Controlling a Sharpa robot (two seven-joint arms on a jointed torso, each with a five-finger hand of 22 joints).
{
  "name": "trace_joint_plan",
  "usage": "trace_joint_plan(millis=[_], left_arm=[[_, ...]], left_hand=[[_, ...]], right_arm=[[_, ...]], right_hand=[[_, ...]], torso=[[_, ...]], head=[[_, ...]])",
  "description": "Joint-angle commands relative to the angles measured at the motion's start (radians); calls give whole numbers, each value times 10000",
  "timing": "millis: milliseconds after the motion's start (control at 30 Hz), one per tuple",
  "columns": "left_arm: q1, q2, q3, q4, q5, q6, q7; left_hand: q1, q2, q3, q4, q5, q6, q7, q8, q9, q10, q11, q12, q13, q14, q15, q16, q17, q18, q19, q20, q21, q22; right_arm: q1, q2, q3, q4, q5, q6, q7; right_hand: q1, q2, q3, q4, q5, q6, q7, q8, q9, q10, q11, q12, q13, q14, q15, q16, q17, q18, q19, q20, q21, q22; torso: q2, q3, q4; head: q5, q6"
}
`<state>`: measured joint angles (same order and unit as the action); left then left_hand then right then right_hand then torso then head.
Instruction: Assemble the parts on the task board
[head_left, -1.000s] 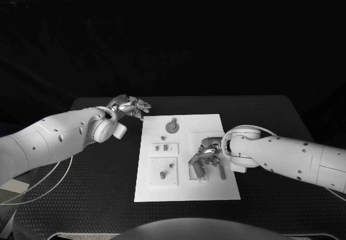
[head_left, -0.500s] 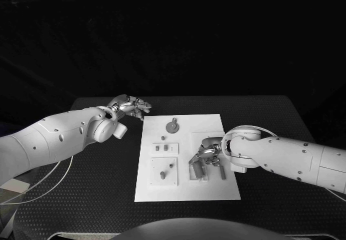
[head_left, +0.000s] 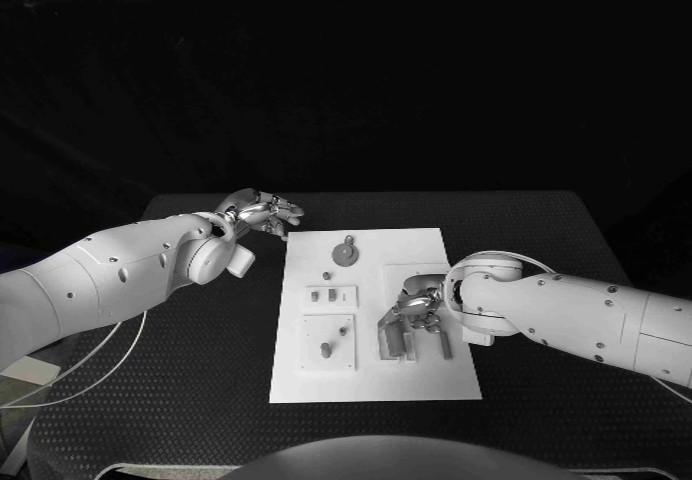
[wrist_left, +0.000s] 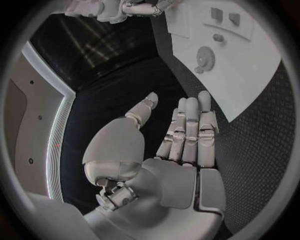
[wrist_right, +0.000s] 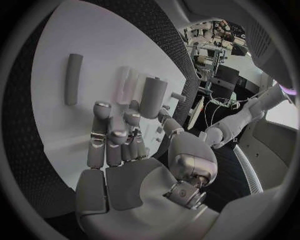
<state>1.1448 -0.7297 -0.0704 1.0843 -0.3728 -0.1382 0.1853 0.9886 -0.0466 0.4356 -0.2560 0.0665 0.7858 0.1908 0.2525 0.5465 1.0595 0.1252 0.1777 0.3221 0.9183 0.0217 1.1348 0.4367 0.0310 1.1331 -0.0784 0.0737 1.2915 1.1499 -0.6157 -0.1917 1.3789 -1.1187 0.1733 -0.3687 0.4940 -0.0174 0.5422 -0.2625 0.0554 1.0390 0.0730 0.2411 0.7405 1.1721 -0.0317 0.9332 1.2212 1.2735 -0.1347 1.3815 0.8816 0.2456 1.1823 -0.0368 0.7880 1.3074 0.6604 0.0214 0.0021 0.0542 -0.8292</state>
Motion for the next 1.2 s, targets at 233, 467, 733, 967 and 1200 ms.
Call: trace_joint_plan(millis=[233, 467, 733, 967, 1200], left_arm=[[15, 13, 7, 21, 62, 133, 60], [15, 17, 7, 20, 62, 135, 57], [15, 25, 7, 14, 61, 141, 56], [15, 25, 6, 3, 61, 141, 64], [15, 23, 6, -1, 61, 138, 68]], left_hand=[[-99, -42, 3, 35, -38, 2, 151, 37, 11, -90, 4, 52, -10, 41, -42, -61, 16, 209, 3, -31, -52, -7], [-101, -47, 2, 34, -41, 1, 151, 37, 11, -91, 4, 55, -11, 40, -42, -60, 16, 209, 2, -30, -51, -7], [-103, -49, 3, 33, -43, 0, 151, 39, 11, -94, 4, 58, -11, 39, -42, -61, 17, 209, 1, -30, -51, -6], [-105, -49, 4, 33, -43, -1, 151, 39, 11, -96, 4, 61, -12, 38, -41, -61, 17, 210, 1, -30, -51, -6], [-106, -50, 5, 32, -44, -2, 151, 40, 11, -98, 5, 64, -13, 37, -41, -61, 17, 210, 0, -30, -51, -6]], right_arm=[[-81, 52, -50, 31, -65, 180, 106], [-81, 53, -50, 40, -35, 173, 120], [-82, 51, -51, 46, -120, -4, 148], [-86, -118, -46, 155, -479, -620, 182], [-68, -312, 4, 359, -791, -1121, 192]], right_hand=[[-77, -245, 121, 82, -47, -55, 61, -65, 11, -96, -9, 13, -13, -56, -50, -78, 17, 162, -22, -41, -53, 158], [-85, -499, 206, 113, -47, -87, 74, -95, 27, -127, 4, 12, -16, -76, -38, -92, 26, 162, -36, -38, -70, 162], [-89, -561, 251, 144, -47, -121, 86, -120, 30, -148, 15, 8, -18, -89, -28, -101, 30, 162, -42, -35, -78, 164], [-75, -628, 283, 152, -47, -122, 89, -126, 39, -149, 18, 17, -16, -85, -25, -99, 36, 162, -31, -36, -73, 167], [-69, -812, 346, 203, -47, -124, 89, -137, 58, -136, 18, 37, -17, -63, -26, -100, 43, 162, 6, -45, -71, 165]], torso=[[4, 4, -2], [4, 5, -1], [3, 4, -1], [3, 7, 3], [-1, -2, -5]], head=[[8, -10], [7, -10], [5, -7], [11, -3], [25, 13]])
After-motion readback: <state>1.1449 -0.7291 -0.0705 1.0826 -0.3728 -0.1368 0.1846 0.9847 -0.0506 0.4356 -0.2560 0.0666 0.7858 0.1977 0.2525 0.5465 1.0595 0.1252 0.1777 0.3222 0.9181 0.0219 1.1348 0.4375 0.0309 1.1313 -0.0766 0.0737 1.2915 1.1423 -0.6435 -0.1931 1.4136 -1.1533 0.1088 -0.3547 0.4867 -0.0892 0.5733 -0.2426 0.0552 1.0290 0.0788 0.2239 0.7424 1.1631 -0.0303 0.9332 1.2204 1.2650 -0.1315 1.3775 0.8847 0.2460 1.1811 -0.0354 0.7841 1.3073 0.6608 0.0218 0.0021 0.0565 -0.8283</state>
